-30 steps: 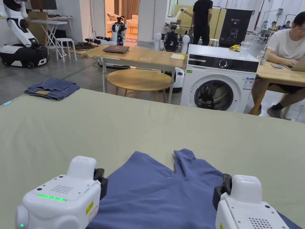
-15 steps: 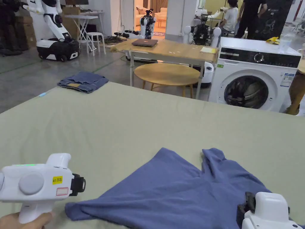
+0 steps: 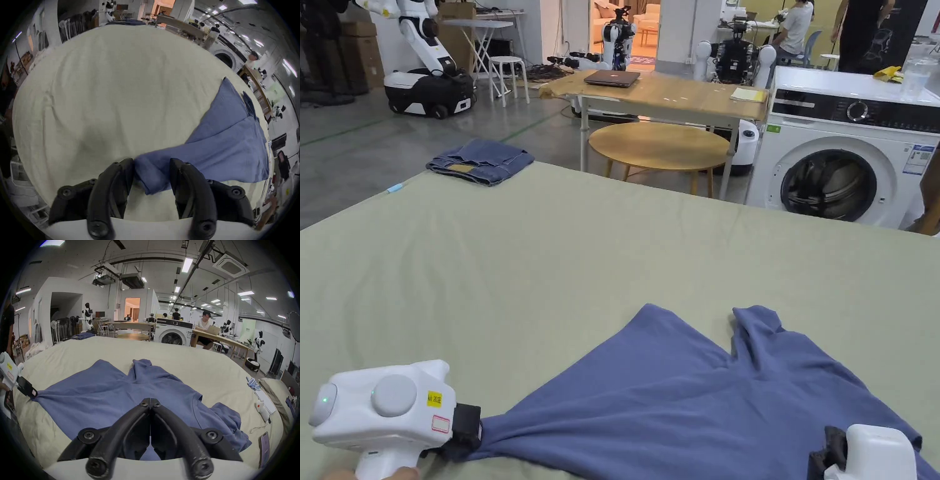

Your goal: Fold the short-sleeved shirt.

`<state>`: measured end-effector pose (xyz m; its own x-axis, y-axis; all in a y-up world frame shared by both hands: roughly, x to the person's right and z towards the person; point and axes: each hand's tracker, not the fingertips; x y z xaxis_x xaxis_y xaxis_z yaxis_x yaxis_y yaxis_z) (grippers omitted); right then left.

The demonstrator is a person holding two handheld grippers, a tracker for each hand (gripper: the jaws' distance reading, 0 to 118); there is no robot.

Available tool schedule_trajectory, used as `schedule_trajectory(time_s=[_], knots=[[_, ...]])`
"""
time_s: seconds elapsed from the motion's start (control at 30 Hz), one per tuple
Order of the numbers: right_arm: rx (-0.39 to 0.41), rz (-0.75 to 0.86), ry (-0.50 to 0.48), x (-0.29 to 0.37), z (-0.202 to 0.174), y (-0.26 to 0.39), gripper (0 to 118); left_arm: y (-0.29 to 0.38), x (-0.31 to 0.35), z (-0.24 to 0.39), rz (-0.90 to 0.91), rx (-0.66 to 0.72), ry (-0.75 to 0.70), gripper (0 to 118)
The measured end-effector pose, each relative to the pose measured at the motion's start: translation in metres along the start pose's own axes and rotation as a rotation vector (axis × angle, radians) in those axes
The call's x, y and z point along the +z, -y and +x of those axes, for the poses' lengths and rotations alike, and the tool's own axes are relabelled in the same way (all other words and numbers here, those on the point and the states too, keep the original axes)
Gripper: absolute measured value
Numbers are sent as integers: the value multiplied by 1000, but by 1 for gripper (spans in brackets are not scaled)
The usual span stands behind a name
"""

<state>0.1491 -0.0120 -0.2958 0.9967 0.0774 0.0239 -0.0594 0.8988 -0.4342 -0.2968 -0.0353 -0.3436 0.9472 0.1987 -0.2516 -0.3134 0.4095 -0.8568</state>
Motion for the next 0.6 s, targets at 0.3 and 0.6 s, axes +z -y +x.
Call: schedule_trajectory(time_s=[0.3,0.6], knots=[[-18,-33,-19,-17,4,-3,0,1,-6,25,31,-158,-36,1],[-4,-160,-22,-103,66,-61,3,9,14,-2,154,-77,37,1]])
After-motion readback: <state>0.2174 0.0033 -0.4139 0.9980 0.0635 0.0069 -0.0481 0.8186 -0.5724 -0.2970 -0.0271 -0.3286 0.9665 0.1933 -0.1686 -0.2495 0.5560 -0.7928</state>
